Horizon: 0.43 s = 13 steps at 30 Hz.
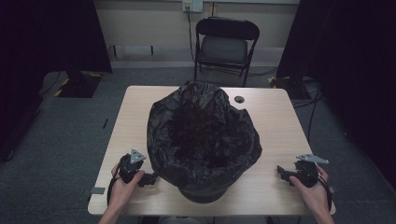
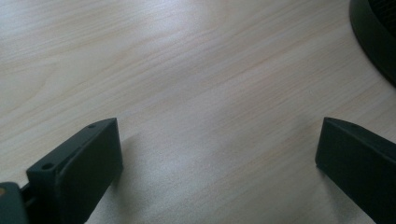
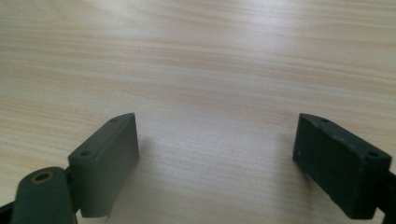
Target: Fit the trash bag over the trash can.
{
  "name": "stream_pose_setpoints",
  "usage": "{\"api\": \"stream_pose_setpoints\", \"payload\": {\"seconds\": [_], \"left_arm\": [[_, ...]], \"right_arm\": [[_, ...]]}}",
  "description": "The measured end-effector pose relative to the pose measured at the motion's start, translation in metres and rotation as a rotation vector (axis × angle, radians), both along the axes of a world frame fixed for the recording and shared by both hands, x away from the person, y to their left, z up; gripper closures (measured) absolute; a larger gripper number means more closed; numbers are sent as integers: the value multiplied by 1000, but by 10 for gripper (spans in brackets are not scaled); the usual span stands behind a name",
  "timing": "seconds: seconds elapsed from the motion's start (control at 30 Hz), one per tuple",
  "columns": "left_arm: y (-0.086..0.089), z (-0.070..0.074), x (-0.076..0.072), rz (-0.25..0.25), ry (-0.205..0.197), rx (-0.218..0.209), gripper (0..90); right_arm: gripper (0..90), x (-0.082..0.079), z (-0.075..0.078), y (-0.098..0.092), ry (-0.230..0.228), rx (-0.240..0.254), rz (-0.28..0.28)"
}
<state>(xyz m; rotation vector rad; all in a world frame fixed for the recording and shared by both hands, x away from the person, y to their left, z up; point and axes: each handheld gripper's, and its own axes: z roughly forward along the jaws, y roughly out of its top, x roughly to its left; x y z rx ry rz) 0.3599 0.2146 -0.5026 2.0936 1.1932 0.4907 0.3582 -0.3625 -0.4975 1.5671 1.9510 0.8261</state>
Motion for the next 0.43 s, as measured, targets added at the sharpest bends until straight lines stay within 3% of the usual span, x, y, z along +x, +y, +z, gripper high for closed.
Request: {"api": "stream_pose_setpoints", "payload": {"seconds": [0.43], "left_arm": [[-1, 0, 0, 9, 1, -5, 0]], "right_arm": [[114, 2, -2, 0, -12, 3, -7]]}}
